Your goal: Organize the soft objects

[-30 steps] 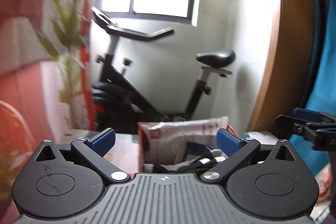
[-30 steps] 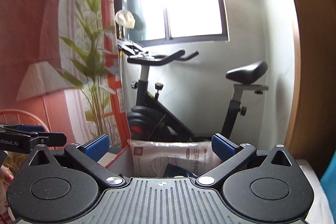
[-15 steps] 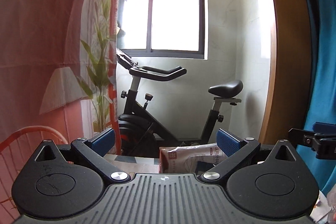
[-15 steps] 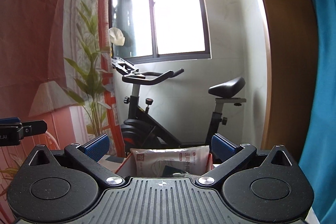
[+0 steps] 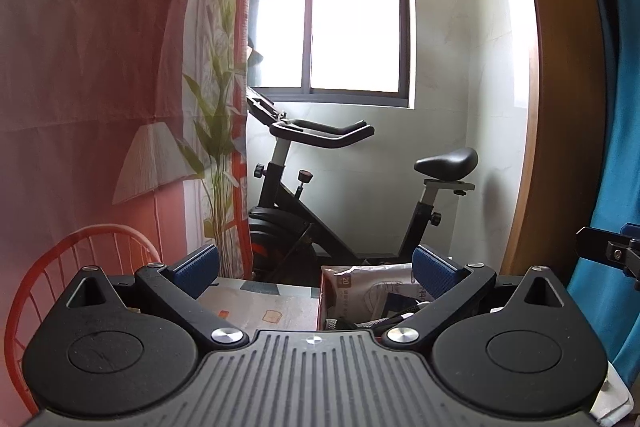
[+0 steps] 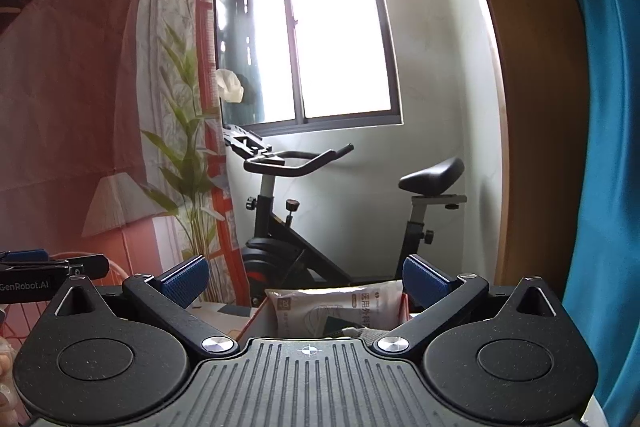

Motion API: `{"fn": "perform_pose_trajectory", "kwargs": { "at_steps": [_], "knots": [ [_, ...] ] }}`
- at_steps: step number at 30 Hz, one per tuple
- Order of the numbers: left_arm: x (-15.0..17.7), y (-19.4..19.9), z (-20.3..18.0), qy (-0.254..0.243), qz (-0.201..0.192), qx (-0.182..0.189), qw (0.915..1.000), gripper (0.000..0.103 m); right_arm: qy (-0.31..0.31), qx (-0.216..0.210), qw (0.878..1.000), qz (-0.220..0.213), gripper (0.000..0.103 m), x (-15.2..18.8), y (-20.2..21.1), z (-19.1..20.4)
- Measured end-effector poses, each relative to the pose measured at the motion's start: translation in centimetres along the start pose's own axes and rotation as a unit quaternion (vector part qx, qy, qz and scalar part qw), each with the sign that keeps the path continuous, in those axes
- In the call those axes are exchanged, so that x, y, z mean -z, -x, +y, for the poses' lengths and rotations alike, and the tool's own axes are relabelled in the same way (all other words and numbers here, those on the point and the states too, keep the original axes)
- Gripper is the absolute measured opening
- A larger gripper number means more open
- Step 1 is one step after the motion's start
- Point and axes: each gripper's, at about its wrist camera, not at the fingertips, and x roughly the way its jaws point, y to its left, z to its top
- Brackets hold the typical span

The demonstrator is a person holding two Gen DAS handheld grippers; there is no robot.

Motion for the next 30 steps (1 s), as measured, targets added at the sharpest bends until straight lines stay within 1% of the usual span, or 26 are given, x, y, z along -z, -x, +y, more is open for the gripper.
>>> {"fn": "perform_pose_trajectory", "kwargs": {
  "at_steps": [9, 30],
  "knots": [
    [-0.4, 1.6, -0.9, -0.013, -0.016, 0.014, 0.9997, 0.103, -0.006, 0.013, 1.000, 0.003, 0.103, -0.3, 1.2, -0.4],
    [0.0, 1.1, -0.1, -0.008, -0.005, 0.031, 0.9995, 0.103, -0.002, 0.025, 1.000, 0.016, 0.103, -0.6, 0.6, -0.1]
  ]
}}
